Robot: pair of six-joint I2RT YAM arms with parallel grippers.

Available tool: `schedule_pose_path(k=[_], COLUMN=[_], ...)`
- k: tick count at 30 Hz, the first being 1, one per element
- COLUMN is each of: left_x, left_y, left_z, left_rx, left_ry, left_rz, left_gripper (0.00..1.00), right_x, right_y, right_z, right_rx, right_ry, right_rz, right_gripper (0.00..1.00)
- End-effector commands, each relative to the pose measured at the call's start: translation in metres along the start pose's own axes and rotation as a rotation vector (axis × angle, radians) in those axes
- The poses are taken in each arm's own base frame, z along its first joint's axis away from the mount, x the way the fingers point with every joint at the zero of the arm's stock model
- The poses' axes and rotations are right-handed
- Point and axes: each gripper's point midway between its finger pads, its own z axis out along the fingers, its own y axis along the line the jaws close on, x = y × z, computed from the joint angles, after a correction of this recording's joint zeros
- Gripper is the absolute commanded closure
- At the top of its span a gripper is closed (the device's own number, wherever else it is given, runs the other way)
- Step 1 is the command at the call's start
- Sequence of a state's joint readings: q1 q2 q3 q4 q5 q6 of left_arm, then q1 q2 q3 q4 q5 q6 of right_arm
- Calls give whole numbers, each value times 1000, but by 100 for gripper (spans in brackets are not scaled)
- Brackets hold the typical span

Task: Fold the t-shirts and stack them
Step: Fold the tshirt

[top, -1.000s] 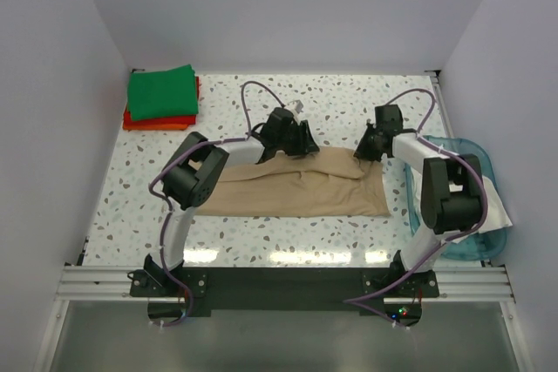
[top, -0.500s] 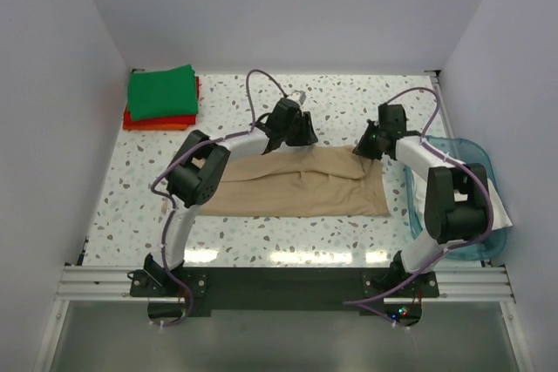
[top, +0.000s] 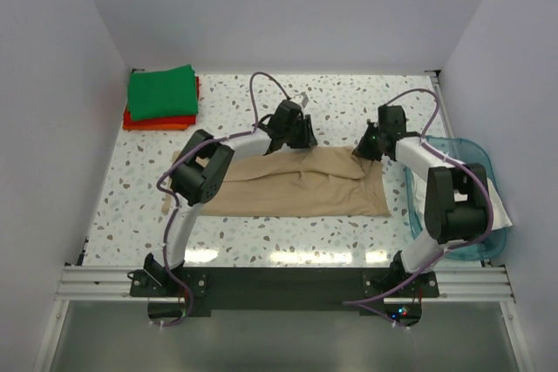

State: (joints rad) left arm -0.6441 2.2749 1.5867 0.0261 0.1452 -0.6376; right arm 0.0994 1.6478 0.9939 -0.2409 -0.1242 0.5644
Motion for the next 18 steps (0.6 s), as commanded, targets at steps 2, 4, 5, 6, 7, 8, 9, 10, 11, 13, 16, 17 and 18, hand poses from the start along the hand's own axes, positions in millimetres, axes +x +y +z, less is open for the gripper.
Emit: schedule_pose_path(k=[2,4,5,6,7,8,9,10,11,13,16,17,18], left_x=[11,12,11,11,9,8,7,4,1,-7,-19,-22,-24], left_y=[-9,-10,-10,-11,-12,-13,-15,-17,-20,-28,-37,-41,-44], left_z=[7,7,6,6,5,4,3,2,-1,-8,-17,-23,-27], left_rx=[32,35,36,36,40,44,49,54,60,82,104,114,121], left_ry=[33,35,32,32,29,25,22,16,9,-13,-57,-68,-78], left_rz=[44,46,47,49,49,47,48,50,47,46,45,37,36], left_gripper=[65,69,70,75,77,79,83,86,88,90,93,93,93], right_x=[-15,-15,-15,-15,-16,-16,-17,-18,-18,-18,-18,-18,-18], right_y=[14,15,15,15,16,16,17,17,16,16,17,16,16], right_z=[-13,-14,-14,-15,-15,-16,-17,-17,-18,-20,-24,-25,-26], right_rx=[-58,-59,-59,-60,-62,-60,-62,-62,-60,-60,-61,-59,-60], right_ry=[-58,-60,-60,-62,-64,-65,-67,-70,-70,-76,-82,-82,-85], right_rz=[-7,-7,-7,-7,-6,-8,-6,-8,-8,-8,-13,-13,-15], right_gripper=[100,100,100,100,100,100,100,100,100,100,100,100,100])
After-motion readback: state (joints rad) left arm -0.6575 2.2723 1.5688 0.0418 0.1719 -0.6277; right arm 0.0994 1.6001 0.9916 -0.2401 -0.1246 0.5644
